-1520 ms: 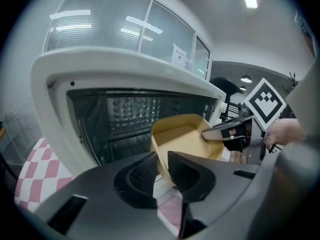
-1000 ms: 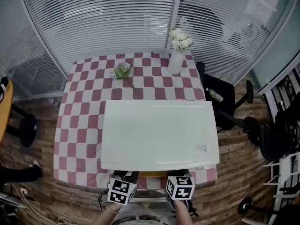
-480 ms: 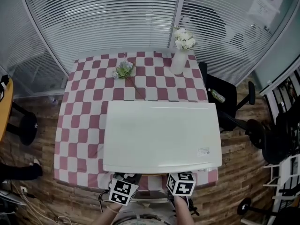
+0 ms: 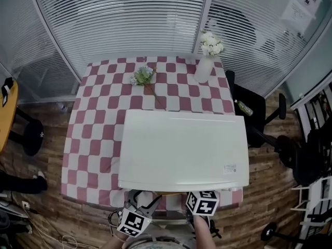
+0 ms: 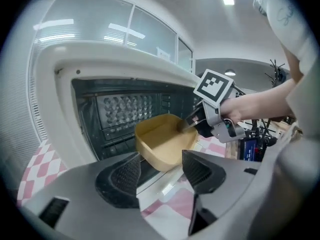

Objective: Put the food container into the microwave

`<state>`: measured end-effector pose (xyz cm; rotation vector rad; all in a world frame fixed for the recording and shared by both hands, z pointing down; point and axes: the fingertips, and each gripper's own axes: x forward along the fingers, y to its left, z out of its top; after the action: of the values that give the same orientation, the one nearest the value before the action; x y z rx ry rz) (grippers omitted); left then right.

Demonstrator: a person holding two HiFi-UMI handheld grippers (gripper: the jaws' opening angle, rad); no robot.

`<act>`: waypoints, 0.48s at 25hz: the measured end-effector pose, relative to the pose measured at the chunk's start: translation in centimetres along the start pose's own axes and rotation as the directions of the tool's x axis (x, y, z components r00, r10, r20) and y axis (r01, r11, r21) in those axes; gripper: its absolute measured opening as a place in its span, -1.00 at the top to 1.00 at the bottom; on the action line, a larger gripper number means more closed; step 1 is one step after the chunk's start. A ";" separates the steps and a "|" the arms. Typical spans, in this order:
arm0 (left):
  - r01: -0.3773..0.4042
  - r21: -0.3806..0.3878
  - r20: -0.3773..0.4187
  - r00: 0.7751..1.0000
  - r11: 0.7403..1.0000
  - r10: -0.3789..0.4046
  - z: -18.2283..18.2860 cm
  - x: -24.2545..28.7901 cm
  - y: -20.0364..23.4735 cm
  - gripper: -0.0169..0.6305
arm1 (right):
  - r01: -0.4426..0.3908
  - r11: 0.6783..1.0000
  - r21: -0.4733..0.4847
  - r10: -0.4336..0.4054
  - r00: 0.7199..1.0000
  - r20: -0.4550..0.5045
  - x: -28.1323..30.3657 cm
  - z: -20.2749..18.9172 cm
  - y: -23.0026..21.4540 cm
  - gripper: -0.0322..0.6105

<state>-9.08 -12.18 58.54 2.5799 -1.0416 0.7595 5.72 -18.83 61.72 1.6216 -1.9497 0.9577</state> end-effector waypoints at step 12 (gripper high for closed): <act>-0.071 0.072 -0.066 0.995 0.995 0.076 -0.9 2.5 0.5 0.15 | -0.007 1.000 0.004 0.007 1.000 0.018 0.1 0.1 0.4 0.89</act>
<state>-8.23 -13.58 60.64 2.5656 -1.1132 0.9110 5.33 -18.95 61.68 1.6321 -1.9673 0.9543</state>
